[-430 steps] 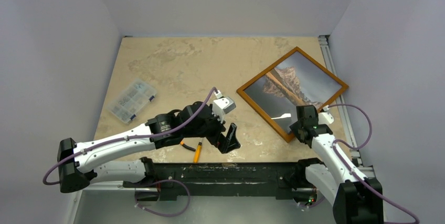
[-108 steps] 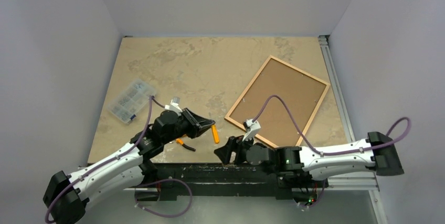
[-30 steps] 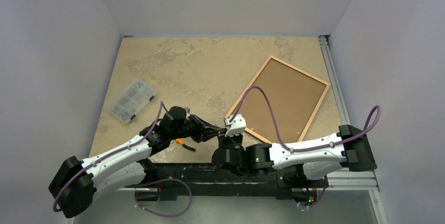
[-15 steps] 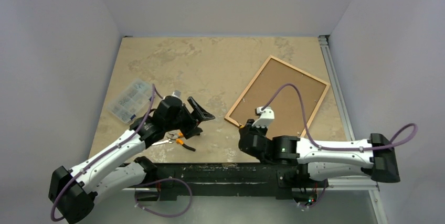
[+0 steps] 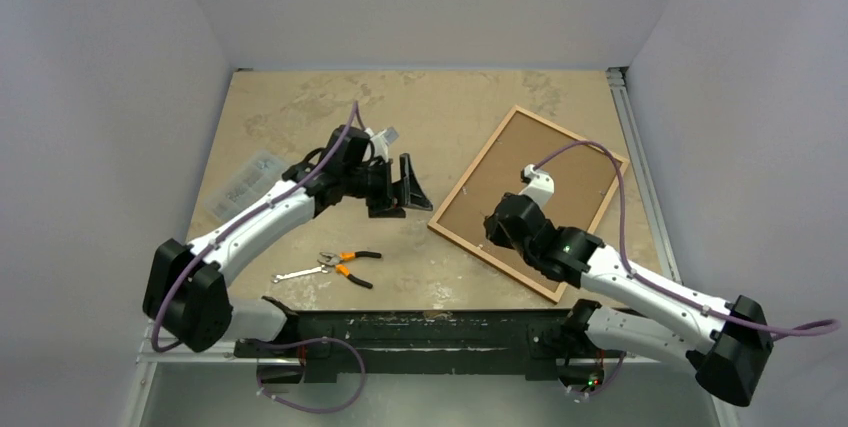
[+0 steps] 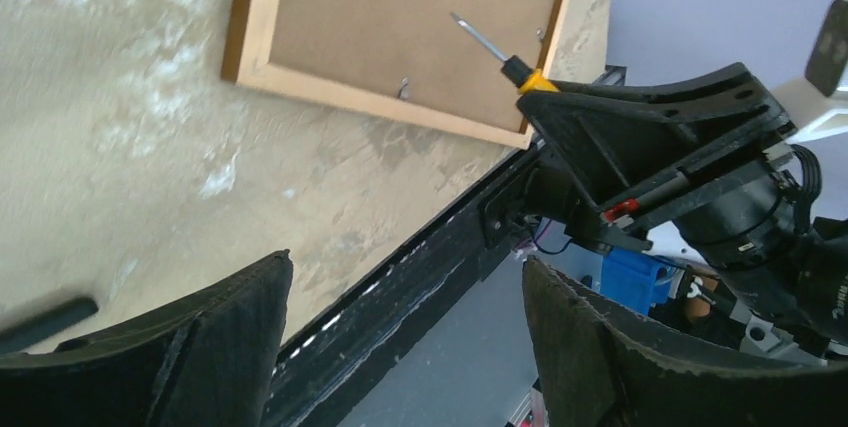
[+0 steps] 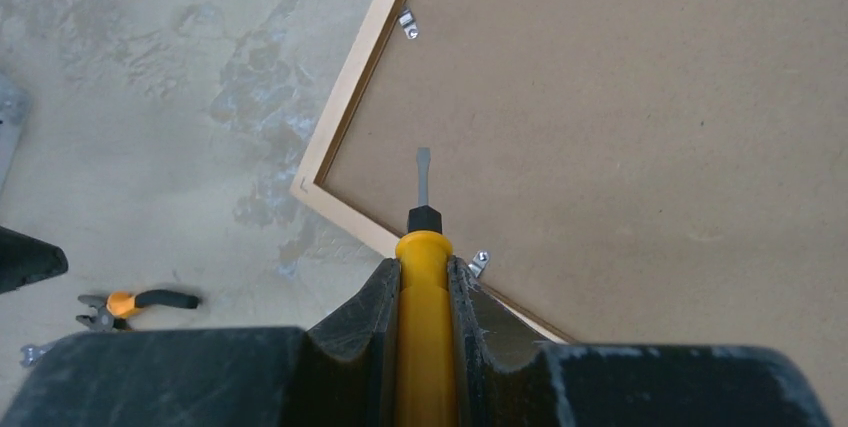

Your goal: Take the photo out of the frame

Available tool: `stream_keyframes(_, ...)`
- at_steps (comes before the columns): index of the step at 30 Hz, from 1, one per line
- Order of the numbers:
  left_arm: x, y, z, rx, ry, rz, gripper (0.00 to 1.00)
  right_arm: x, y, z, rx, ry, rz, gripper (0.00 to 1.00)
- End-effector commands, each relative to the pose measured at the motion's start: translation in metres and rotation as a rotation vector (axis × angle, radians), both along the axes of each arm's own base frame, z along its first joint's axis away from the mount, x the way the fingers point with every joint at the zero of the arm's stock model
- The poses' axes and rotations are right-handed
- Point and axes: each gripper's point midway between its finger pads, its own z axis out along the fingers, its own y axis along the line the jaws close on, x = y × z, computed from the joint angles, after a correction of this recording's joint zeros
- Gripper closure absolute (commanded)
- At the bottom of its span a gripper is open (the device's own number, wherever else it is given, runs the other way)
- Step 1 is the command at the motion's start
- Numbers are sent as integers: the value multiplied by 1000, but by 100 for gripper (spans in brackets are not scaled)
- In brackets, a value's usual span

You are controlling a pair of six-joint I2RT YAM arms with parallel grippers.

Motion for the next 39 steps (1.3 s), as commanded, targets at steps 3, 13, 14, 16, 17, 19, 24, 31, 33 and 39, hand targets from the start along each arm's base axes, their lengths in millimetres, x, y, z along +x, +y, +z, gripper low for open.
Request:
stream_keyframes(3, 54, -36, 24, -10, -134, -152, 18, 36, 4, 17, -28, 34, 90, 100)
stream_keyframes(13, 95, -49, -41, 167, 37, -212, 36, 75, 29, 17, -52, 71, 140, 100)
stream_keyframes(14, 96, -50, -46, 169, 46, -227, 37, 77, 31, 16, -52, 73, 140, 100)
stream_keyframes(16, 99, -48, -63, 207, 67, -223, 45, 83, 35, 15, -47, 75, 139, 100)
stream_keyframes(17, 97, -47, -69, 223, 69, -229, 50, 84, 36, 14, -48, 79, 139, 100)
stream_keyframes(19, 93, -50, -78, 245, 72, -240, 54, 87, 39, 10, -48, 90, 142, 100)
stream_keyframes(24, 85, -53, -96, 334, 65, -252, 55, 92, 45, 5, -26, 89, 133, 100)
stream_keyframes(31, 77, -59, -110, 384, 79, -268, 60, 96, 44, -2, -37, 95, 115, 100)
stream_keyframes(33, 76, -58, -112, 402, 81, -263, 61, 96, 43, -4, -46, 101, 110, 100)
stream_keyframes(39, 72, -60, -121, 424, 102, -262, 68, 95, 42, -6, -53, 105, 113, 100)
